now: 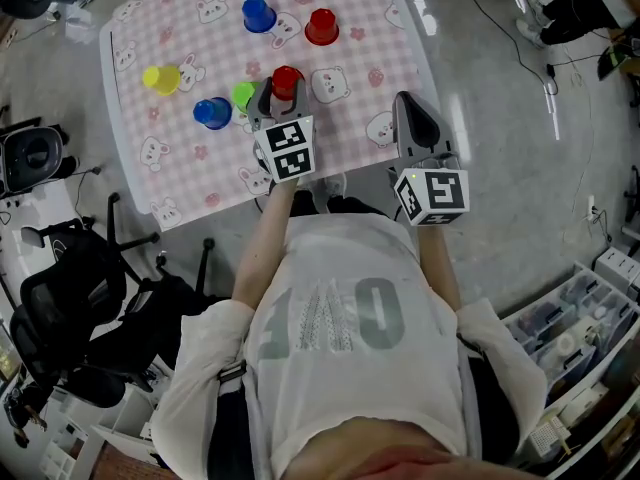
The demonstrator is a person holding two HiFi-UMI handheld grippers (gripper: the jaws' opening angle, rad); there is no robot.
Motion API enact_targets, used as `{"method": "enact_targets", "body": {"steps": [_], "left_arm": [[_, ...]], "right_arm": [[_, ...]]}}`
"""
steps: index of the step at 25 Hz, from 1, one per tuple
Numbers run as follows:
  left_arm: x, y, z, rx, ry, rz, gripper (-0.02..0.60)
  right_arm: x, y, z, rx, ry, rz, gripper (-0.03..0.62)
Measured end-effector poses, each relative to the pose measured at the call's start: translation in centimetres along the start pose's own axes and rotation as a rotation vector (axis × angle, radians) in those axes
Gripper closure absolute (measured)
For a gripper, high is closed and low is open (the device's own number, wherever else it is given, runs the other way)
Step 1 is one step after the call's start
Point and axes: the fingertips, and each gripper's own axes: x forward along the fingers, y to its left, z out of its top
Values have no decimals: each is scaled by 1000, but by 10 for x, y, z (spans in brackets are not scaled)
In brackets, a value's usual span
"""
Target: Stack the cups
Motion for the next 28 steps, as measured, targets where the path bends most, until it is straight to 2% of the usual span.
{"method": "enact_targets", "body": {"steps": [5,10,13,17,23,28], "left_arm": [[-1,0,1,-1,-3,-10,359],[-10,-2,9,-8,-46,-12,350],[-20,0,26,-14,-98,-17,339],[-47,5,73,-16,-221,-18,336],[-103,53,142,-21,-407,79,336],[-145,112,164,-29,-493,182,336]], "right_arm": [[0,4,2,-29,-1,13,565],[-1,7,2,-23,-7,12,565],[-1,12,4,-20,-14,19,565],[1,21,10,-31,-28,48,565],[15,45,20,-46,-49,132,565],[32,75,29,-50,-66,191,565]]}}
